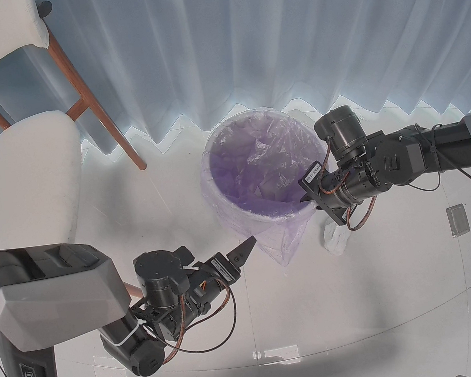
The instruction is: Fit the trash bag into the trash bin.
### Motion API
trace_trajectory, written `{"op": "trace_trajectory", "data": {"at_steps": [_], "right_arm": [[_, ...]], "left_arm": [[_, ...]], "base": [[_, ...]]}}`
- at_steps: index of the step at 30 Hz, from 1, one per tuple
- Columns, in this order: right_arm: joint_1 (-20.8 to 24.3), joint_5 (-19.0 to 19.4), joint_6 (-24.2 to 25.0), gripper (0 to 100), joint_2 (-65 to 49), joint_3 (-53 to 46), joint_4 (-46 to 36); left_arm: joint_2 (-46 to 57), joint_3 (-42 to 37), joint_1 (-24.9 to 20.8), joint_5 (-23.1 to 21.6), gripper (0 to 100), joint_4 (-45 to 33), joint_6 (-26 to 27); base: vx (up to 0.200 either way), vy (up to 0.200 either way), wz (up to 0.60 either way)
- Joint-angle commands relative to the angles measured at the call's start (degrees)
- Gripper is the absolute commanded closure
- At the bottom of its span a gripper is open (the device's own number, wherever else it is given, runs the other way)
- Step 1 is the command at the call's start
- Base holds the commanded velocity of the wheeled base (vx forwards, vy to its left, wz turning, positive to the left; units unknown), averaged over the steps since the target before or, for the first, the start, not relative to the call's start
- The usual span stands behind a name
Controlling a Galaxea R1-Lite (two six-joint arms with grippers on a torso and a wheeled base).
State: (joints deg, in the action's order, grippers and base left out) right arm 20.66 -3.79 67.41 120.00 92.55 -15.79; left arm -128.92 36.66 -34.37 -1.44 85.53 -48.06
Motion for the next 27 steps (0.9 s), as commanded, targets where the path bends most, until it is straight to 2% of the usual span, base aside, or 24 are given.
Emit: {"op": "trace_trajectory", "data": {"at_steps": [1,11,12,21,27], "right_arm": [[0.52,0.01,0.0,100,-0.91,-0.35,0.05],[0.69,0.01,-0.09,100,-1.0,-0.44,0.05],[0.69,0.01,-0.09,100,-1.0,-0.53,0.05],[0.87,0.1,-0.09,100,-1.0,-0.71,0.05],[1.4,0.01,-0.09,100,-1.18,-0.71,0.14]], "left_arm": [[-3.36,3.68,1.58,0.03,0,-0.89,-0.11],[-3.54,8.25,2.99,0.21,0,-3.97,-0.2],[-3.54,8.34,2.99,0.3,100,-3.97,-0.2],[-3.54,7.55,3.16,0.47,100,-3.97,-0.2],[-4.15,7.2,3.87,2.14,100,-3.97,-0.2]], "base": [[0.0,0.0,0.0],[0.0,0.0,0.0],[0.0,0.0,0.0],[0.0,0.0,0.0],[0.0,0.0,0.0]]}}
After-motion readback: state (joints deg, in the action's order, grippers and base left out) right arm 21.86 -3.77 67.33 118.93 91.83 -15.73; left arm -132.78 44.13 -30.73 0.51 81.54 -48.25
